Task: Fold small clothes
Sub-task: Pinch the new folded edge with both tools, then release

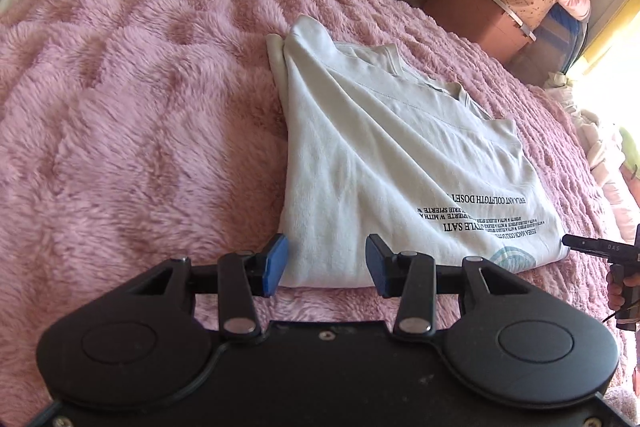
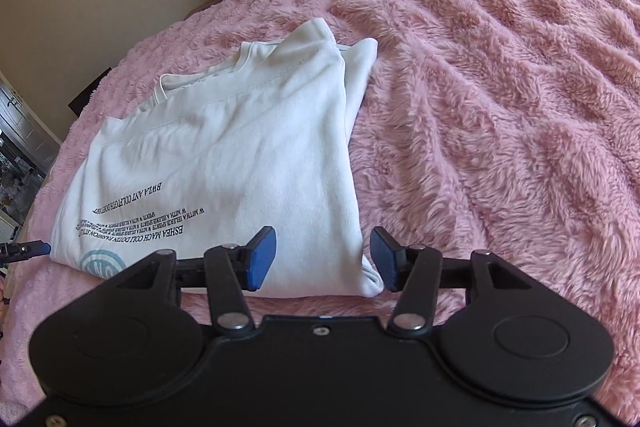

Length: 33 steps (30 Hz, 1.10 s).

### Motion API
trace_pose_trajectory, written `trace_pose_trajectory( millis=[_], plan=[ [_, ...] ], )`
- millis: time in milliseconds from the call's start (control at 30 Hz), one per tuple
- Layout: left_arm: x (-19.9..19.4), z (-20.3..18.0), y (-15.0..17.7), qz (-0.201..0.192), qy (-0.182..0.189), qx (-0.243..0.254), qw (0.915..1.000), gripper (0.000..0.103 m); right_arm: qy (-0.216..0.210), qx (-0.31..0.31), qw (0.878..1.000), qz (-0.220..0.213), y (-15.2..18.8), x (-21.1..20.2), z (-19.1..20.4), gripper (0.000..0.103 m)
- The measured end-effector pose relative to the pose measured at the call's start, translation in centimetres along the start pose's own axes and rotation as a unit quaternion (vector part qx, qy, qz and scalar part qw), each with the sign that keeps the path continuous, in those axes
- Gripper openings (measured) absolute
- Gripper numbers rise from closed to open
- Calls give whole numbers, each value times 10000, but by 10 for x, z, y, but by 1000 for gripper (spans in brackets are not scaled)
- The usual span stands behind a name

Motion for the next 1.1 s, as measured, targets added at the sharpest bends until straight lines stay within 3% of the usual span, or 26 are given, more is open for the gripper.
trace_pose_trajectory(
  millis=[200,267,300,333,367,400,500,633,833,900,933,1000,1100],
  plan=[
    [15,3,-7,182,-83,67,9998,41,-35,-372,9992,156,3,8,19,59],
    [16,0,-6,203,-95,160,9996,38,-29,-453,9988,177,4,9,22,54],
    [16,-2,-5,194,-89,219,9995,35,0,-484,9987,177,5,9,23,46],
    [15,-4,-5,150,-174,313,9992,12,53,-510,9985,170,5,9,22,36],
    [18,-5,-6,193,-438,364,9982,0,81,-507,9985,178,5,9,21,29],
    [19,-4,-6,264,-617,291,9973,0,116,-483,9986,183,5,10,19,12],
    [15,-3,-7,396,-523,-20,9978,0,91,-405,9990,149,4,7,17,8],
    [13,-3,0,684,-973,158,9928,1,242,-488,9985,-95,5,-6,19,6],
    [40,11,2,984,-1143,-34,9885,6,412,-304,9983,287,19,23,2,5],
    [32,6,1,945,-1140,89,9889,9,399,-198,9985,314,20,27,-1,6],
    [26,4,0,930,-1195,119,9884,19,368,-129,9987,316,19,26,-2,8],
    [9,-3,-4,746,-1407,215,9870,30,360,5,9990,252,16,17,-2,16],
    [-14,-17,-17,327,-1424,417,9884,31,575,-289,9978,-175,3,-5,11,30]
  ],
)
Point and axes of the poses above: each gripper's, at about its wrist camera, not at the fingertips, and x roughly the way its jaws point, z to its left, y to its underside, the point moved 6 cm from there along x, roughly the way its jaws point, and after that the axes turned 8 degrees about z, right-handed, at the moved point
